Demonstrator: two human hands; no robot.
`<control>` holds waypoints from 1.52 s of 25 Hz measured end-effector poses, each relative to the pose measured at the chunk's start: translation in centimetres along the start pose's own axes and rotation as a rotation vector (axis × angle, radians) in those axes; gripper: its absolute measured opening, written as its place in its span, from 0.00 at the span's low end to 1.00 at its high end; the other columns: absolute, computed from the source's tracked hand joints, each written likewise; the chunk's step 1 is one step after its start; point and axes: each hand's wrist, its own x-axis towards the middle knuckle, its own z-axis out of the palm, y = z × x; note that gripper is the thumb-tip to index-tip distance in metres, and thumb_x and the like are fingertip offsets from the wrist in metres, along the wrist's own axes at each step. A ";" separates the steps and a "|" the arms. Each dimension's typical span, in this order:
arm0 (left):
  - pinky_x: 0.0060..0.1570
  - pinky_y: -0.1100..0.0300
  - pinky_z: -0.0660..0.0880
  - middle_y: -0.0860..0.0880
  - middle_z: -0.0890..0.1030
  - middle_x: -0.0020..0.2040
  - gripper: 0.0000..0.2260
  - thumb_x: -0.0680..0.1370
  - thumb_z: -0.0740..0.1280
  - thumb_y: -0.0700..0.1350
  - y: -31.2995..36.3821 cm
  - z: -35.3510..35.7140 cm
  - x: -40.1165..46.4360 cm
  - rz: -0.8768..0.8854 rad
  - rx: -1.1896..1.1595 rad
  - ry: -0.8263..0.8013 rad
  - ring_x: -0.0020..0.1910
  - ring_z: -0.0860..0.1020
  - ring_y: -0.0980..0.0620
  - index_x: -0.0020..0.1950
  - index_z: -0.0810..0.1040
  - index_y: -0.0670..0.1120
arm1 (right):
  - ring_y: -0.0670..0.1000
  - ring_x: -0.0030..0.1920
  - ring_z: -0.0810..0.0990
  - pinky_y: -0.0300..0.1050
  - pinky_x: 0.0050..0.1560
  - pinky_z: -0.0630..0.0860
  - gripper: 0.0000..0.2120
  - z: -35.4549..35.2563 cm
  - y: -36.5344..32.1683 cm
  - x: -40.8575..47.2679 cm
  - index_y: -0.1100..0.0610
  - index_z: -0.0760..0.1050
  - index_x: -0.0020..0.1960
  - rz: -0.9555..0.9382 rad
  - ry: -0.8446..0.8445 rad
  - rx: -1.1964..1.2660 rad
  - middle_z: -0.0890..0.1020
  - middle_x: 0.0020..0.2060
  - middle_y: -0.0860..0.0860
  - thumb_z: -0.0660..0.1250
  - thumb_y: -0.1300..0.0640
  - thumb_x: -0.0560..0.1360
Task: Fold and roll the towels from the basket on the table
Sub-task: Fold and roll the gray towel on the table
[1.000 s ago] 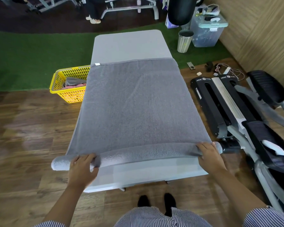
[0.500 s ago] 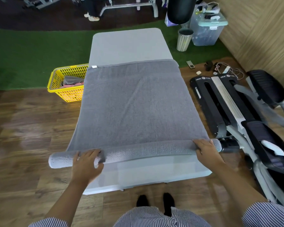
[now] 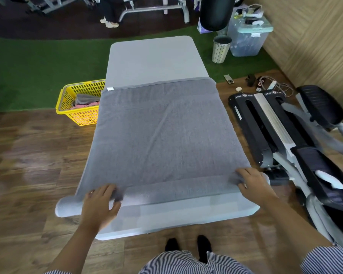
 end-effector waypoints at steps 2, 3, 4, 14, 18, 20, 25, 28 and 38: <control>0.51 0.46 0.73 0.50 0.82 0.49 0.21 0.70 0.57 0.54 0.2 0.0 -0.2 -0.012 -0.014 0.041 0.47 0.81 0.47 0.54 0.79 0.45 | 0.55 0.61 0.72 0.50 0.69 0.58 0.16 0.6 0.4 0.3 0.57 0.73 0.61 -0.015 0.036 0.069 0.77 0.59 0.53 0.62 0.63 0.74; 0.54 0.46 0.72 0.50 0.82 0.50 0.22 0.69 0.57 0.55 0.2 0.2 -0.4 -0.016 -0.017 0.040 0.48 0.81 0.47 0.55 0.79 0.45 | 0.54 0.64 0.70 0.51 0.72 0.54 0.17 0.8 0.4 0.2 0.57 0.72 0.63 -0.008 0.006 0.089 0.75 0.62 0.53 0.61 0.63 0.74; 0.57 0.46 0.70 0.51 0.82 0.50 0.23 0.68 0.58 0.55 0.4 0.4 -0.5 -0.021 -0.015 0.028 0.49 0.81 0.48 0.55 0.80 0.46 | 0.53 0.68 0.66 0.51 0.74 0.49 0.19 0.9 0.4 0.0 0.58 0.71 0.65 -0.002 -0.036 0.102 0.74 0.64 0.53 0.62 0.61 0.74; 0.43 0.48 0.76 0.51 0.84 0.41 0.22 0.65 0.55 0.52 -0.2 -0.3 0.0 -0.007 0.026 -0.006 0.40 0.83 0.47 0.50 0.82 0.47 | 0.48 0.49 0.70 0.51 0.73 0.51 0.06 -0.8 -0.2 -0.2 0.49 0.68 0.44 0.002 -0.205 -0.097 0.73 0.42 0.44 0.58 0.59 0.73; 0.53 0.46 0.71 0.49 0.82 0.51 0.22 0.66 0.56 0.50 0.6 0.3 -0.5 0.006 0.016 0.062 0.49 0.78 0.49 0.54 0.79 0.45 | 0.54 0.63 0.70 0.52 0.74 0.48 0.21 1.0 0.5 -1.2 0.57 0.71 0.63 -0.064 0.004 -0.016 0.74 0.59 0.51 0.64 0.64 0.70; 0.55 0.45 0.71 0.51 0.82 0.50 0.21 0.65 0.60 0.50 0.9 1.0 -1.0 0.019 0.028 0.043 0.49 0.80 0.49 0.55 0.80 0.46 | 0.56 0.63 0.72 0.51 0.73 0.48 0.21 2.0 0.8 -1.7 0.60 0.73 0.63 -0.072 0.035 0.044 0.76 0.59 0.53 0.66 0.65 0.69; 0.53 0.45 0.70 0.53 0.83 0.43 0.21 0.64 0.60 0.52 1.7 1.3 -1.3 -0.051 0.011 0.042 0.43 0.82 0.49 0.52 0.82 0.47 | 0.56 0.59 0.75 0.51 0.73 0.51 0.20 2.9 1.1 -2.0 0.62 0.75 0.60 -0.059 0.014 0.035 0.79 0.54 0.55 0.66 0.65 0.67; 0.41 0.50 0.73 0.53 0.82 0.34 0.21 0.63 0.55 0.52 1.6 0.5 -0.8 -0.004 0.041 0.045 0.33 0.81 0.49 0.46 0.82 0.47 | 0.56 0.54 0.77 0.49 0.67 0.63 0.19 1.9 0.5 -1.5 0.59 0.77 0.56 -0.024 -0.068 -0.001 0.81 0.50 0.53 0.57 0.57 0.69; 0.60 0.47 0.65 0.52 0.83 0.48 0.22 0.66 0.57 0.53 2.0 1.1 -1.0 -0.025 0.036 0.073 0.46 0.81 0.50 0.55 0.79 0.48 | 0.53 0.69 0.65 0.47 0.74 0.51 0.24 1.5 0.3 -1.5 0.58 0.67 0.69 -0.019 -0.028 0.050 0.71 0.66 0.52 0.62 0.62 0.73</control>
